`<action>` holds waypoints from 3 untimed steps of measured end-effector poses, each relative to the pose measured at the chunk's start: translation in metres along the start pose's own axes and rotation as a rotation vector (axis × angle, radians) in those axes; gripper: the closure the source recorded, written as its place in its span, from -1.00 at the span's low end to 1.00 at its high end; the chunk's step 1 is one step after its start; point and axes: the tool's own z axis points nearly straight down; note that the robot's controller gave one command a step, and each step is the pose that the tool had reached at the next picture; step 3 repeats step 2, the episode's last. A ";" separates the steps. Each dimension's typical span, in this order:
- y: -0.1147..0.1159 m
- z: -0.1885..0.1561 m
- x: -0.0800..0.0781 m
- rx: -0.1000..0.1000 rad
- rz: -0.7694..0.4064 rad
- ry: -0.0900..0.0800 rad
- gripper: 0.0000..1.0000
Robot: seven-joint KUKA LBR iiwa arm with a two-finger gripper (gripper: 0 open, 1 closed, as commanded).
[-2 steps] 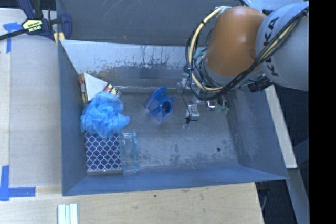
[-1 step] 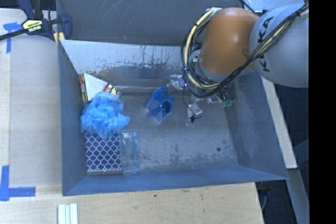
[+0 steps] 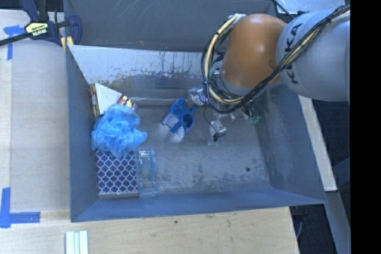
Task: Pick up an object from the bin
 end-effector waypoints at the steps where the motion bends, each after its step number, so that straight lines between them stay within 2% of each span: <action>1: 0.066 -0.003 -0.034 0.002 0.221 -0.009 -1.00; 2: 0.029 -0.003 -0.028 0.001 0.220 -0.009 1.00; 3: 0.029 -0.003 -0.028 0.001 0.220 -0.009 1.00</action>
Offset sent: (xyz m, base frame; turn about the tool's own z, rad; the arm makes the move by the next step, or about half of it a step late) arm 0.0137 0.0374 0.0005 0.2193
